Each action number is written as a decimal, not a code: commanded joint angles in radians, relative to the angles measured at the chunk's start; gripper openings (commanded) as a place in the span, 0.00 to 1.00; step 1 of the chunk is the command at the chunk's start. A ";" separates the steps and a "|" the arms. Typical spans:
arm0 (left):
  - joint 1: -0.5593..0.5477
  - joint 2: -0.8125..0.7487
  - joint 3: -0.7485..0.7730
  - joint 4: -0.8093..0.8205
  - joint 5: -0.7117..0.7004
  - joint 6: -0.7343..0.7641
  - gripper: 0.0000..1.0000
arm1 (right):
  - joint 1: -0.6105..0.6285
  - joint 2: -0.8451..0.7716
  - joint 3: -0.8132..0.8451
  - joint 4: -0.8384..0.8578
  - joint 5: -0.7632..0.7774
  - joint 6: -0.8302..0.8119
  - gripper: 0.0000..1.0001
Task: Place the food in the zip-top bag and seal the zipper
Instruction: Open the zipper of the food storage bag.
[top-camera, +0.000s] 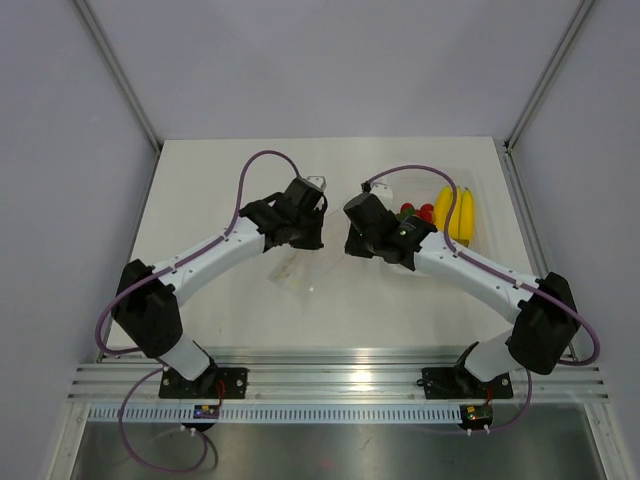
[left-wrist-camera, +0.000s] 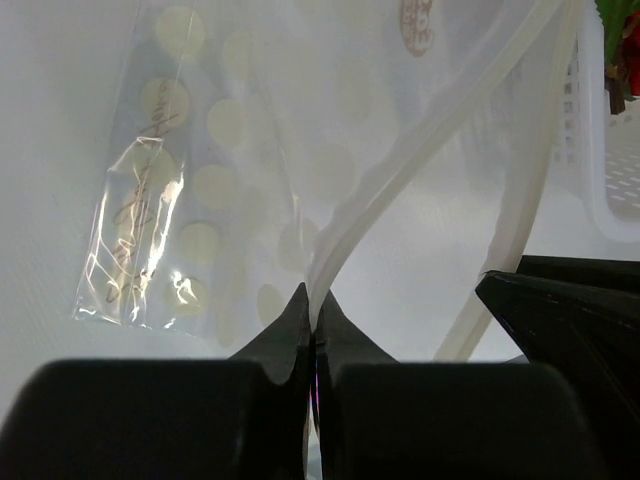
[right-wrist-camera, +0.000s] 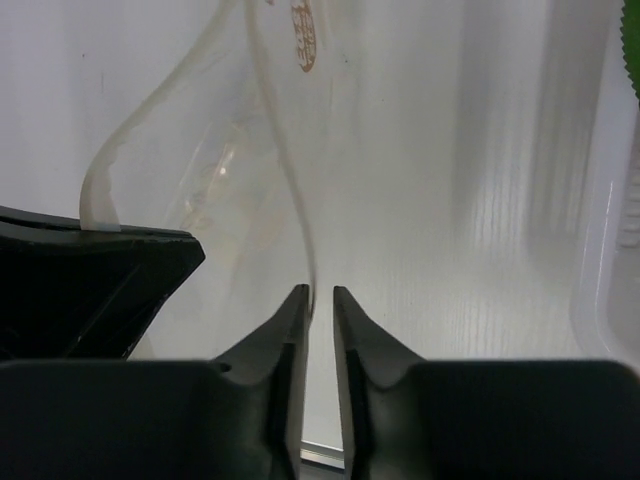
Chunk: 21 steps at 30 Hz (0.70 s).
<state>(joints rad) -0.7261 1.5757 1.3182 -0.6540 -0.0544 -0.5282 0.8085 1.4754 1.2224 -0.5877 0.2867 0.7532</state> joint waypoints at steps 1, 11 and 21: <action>0.005 0.001 0.044 0.054 0.047 0.007 0.00 | -0.011 -0.015 -0.015 0.060 -0.040 -0.011 0.17; 0.007 -0.049 -0.008 0.108 0.119 0.025 0.00 | -0.011 0.034 -0.023 0.074 0.000 0.043 0.00; 0.007 -0.051 -0.030 0.111 0.107 0.043 0.24 | -0.011 -0.017 -0.035 0.075 0.008 0.051 0.00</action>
<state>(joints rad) -0.7250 1.5600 1.3029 -0.5877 0.0357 -0.4965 0.8047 1.5070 1.1839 -0.5426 0.2687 0.7860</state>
